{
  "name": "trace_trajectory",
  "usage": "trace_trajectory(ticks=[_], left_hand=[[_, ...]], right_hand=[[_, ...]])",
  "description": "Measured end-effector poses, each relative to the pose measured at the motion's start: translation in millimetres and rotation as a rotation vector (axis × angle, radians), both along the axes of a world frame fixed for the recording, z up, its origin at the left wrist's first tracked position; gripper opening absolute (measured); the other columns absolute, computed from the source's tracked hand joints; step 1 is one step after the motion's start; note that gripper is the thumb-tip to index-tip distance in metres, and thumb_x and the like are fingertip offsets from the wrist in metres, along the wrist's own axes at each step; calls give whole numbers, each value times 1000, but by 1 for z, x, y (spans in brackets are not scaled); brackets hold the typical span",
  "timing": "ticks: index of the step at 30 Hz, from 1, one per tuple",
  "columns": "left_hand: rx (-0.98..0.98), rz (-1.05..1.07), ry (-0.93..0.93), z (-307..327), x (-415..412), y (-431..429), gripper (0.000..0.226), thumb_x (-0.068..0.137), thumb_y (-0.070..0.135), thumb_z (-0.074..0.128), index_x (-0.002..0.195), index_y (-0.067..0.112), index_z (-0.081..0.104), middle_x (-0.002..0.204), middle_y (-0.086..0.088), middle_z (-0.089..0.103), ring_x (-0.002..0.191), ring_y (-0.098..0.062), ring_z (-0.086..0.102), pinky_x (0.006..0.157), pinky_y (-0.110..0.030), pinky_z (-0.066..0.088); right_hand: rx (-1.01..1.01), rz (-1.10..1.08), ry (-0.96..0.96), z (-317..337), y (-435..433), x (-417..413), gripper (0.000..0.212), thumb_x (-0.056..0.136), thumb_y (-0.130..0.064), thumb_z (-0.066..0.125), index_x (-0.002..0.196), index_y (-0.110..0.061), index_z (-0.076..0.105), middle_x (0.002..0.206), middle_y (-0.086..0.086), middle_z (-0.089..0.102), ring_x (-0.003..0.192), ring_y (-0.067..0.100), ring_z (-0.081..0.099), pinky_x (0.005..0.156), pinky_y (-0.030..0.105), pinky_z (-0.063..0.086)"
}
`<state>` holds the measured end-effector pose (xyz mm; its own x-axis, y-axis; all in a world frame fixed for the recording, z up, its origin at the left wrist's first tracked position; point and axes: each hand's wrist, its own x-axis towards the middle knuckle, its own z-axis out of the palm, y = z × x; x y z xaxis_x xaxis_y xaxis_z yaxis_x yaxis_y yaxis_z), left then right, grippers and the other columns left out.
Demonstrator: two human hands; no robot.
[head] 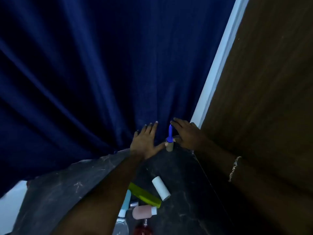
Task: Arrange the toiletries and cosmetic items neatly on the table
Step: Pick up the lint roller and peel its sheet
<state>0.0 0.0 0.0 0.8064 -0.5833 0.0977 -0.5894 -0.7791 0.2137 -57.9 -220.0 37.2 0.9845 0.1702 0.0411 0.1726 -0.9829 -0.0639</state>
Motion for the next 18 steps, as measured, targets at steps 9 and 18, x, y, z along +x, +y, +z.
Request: trace_trajectory(ticks=[9,18], left_hand=[[-303,195,455,-129,28,-72,106,69,80,64,150,18,34,144,-7,55,130,-26,56,106,-43,47],[-596,309,678,-180,37,-120,60,75,40,62,132,24,53,128,-7,65,119,-29,63,103,-43,52]], right_hand=[[147,-50,97,-62,-10,58,71,90,-13,60,151,-14,23,145,14,32,124,34,47,97,48,47],[242,-78,69,-82,-22,61,55,82,3,54,134,-13,51,124,12,52,104,35,62,88,46,51]])
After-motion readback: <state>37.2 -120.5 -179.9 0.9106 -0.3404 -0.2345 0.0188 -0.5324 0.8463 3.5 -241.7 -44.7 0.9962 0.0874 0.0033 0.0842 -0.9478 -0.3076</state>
